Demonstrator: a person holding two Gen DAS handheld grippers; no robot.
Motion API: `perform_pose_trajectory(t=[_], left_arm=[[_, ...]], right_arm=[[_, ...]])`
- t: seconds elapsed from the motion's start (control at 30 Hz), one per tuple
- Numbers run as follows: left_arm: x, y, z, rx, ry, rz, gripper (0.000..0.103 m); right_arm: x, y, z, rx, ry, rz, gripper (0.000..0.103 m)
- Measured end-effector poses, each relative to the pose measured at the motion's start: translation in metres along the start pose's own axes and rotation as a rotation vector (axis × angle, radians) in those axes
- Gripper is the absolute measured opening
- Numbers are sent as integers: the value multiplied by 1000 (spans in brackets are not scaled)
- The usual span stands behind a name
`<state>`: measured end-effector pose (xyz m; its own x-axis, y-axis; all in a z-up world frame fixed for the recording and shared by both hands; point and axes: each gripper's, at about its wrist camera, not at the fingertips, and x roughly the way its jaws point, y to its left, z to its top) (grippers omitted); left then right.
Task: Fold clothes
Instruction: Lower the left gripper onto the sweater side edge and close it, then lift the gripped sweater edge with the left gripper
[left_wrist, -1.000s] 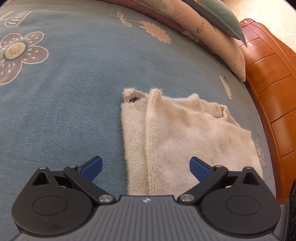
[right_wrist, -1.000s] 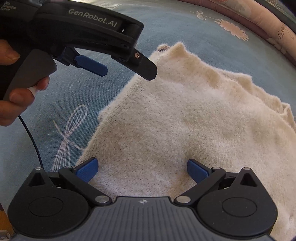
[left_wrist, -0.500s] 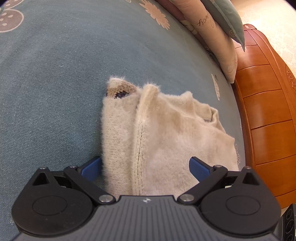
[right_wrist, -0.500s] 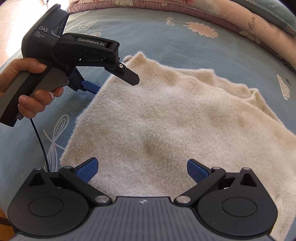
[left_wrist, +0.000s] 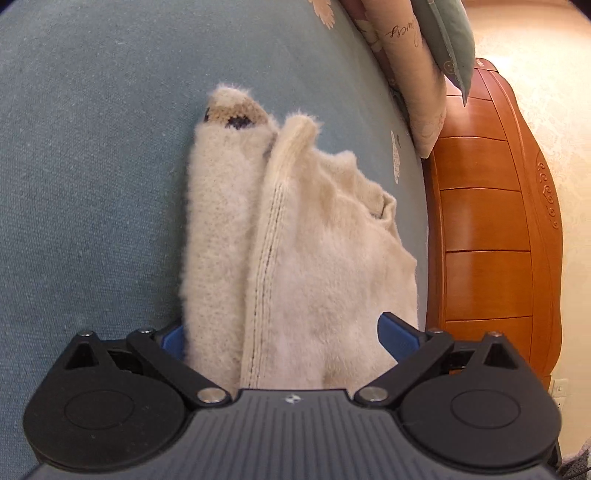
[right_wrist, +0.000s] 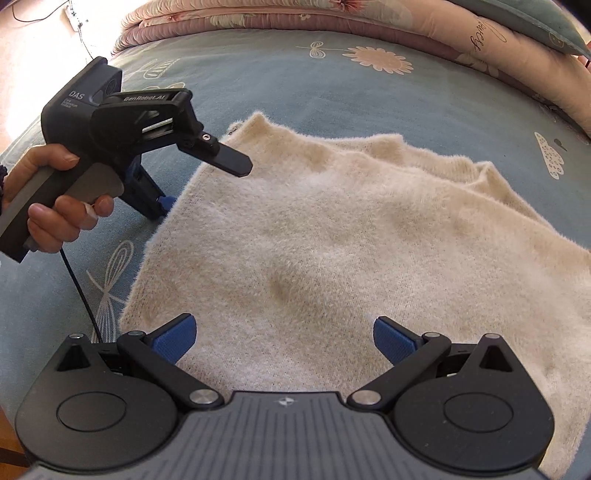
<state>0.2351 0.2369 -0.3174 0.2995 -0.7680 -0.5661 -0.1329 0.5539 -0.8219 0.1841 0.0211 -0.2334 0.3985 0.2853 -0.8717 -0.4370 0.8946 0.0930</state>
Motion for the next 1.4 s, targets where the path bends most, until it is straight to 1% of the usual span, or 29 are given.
perform_pose_trajectory(t=[0.07, 0.13, 0.17, 0.23, 0.27, 0.3, 0.33, 0.37, 0.4, 0.47, 0.57, 0.67, 0.87, 0.9, 0.97, 1.03, 1.2, 1.3, 1.4], left_arm=[[2, 2, 3, -10, 11, -10, 98], [5, 6, 16, -21, 2, -19, 91], [8, 8, 24, -26, 3, -25, 85], [14, 13, 34, -40, 24, -37, 76], [15, 15, 35, -43, 33, -37, 67], [15, 17, 35, -38, 43, -30, 54], [14, 21, 33, -35, 51, -17, 46], [13, 26, 30, -55, 60, -14, 36], [12, 31, 28, -73, 66, -17, 38], [12, 33, 26, -77, 65, -23, 38], [15, 29, 22, -43, 67, -5, 38], [16, 30, 22, -48, 70, -18, 38], [20, 35, 21, -49, 78, -58, 38], [20, 34, 20, -46, 76, -53, 38], [22, 23, 18, -43, 59, -11, 36], [23, 16, 16, -68, 41, 24, 32], [23, -9, 9, -60, 0, 123, 31], [20, -26, 6, -46, -3, 192, 30], [17, -45, 4, -37, -5, 247, 30]], right_arm=[[0, -3, 0, 15, 1, -3, 103], [0, -4, 0, 23, 4, -1, 103], [1, -5, 0, 23, 5, -2, 103], [2, -4, 0, 18, 10, -8, 103], [3, -3, 0, 15, 11, -11, 103], [4, -2, 0, 14, 13, -12, 103], [4, -2, 0, 14, 13, -13, 103], [4, -2, 0, 15, 14, -13, 103], [5, -2, 0, 17, 14, -13, 103], [5, -2, 0, 20, 14, -13, 103], [4, -3, 0, 21, 12, -19, 103], [4, -5, 0, 26, 8, -23, 103], [9, -5, -1, 28, -4, 3, 103], [10, -5, -1, 28, -6, 8, 103], [11, -4, -1, 24, -12, 16, 103], [6, -4, 0, 2, -31, 24, 103], [-11, -12, -4, -43, -59, 24, 103], [-21, -16, -6, -67, -76, 21, 103], [-27, -22, -8, -57, -83, 13, 102]])
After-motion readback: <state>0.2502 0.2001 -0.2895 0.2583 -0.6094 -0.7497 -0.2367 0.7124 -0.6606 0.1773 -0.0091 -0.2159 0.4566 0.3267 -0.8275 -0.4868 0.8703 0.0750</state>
